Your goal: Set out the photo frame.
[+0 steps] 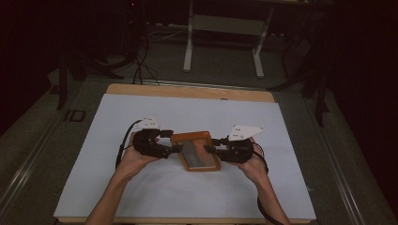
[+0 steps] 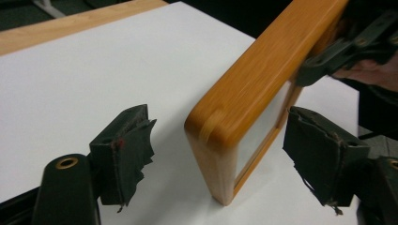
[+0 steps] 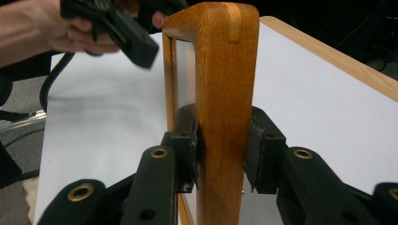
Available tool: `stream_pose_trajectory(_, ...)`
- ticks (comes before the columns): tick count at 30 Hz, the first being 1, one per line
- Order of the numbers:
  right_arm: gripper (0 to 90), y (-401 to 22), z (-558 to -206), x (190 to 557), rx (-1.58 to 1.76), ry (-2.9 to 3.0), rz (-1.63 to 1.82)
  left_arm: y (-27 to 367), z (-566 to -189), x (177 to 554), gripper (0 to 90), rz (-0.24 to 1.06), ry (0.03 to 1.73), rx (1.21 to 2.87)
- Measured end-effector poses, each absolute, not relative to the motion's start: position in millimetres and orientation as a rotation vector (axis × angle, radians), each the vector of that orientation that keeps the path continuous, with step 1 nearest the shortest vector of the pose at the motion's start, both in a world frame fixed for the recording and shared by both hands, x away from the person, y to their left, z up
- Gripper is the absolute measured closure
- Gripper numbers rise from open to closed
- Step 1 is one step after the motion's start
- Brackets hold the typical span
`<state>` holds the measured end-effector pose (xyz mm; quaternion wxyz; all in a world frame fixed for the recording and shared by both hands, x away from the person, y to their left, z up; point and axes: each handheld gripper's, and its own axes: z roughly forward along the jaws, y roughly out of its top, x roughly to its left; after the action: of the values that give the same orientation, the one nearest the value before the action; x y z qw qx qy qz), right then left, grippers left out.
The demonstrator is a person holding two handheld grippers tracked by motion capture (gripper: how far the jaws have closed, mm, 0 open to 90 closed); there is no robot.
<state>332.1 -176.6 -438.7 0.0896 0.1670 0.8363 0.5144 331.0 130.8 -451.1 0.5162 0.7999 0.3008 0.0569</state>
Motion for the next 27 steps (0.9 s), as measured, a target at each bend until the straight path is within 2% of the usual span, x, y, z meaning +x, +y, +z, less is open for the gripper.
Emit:
stream_pose_trajectory(2, 67.8, -177, -439, 332, 0.502, 2.486, 1.530, 125, -458, 330, 23.9, 0.140, 0.721, 1.936)
stream_pose_trajectory(3, 67.8, -178, -439, 332, 0.502, 2.487, 1.526, 121, -460, 329, 38.8, 0.148, 0.721, 1.941)
stream_pose_trajectory(9, 67.8, -183, -440, 331, 0.492, 2.496, 1.515, 106, -469, 325, 47.8, 0.158, 0.706, 1.977)
stream_pose_trajectory(12, 67.7, -185, -441, 332, 0.497, 2.496, 1.516, 104, -468, 325, 49.2, 0.162, 0.700, 1.990)
stream_pose_trajectory(18, 64.6, -192, -446, 335, 0.522, 2.502, 1.542, 104, -465, 323, 57.5, 0.139, 0.671, 2.005)
stream_pose_trajectory(27, 63.4, -192, -446, 337, 0.550, 2.508, 1.554, 107, -464, 325, 59.8, 0.105, 0.675, 1.997)
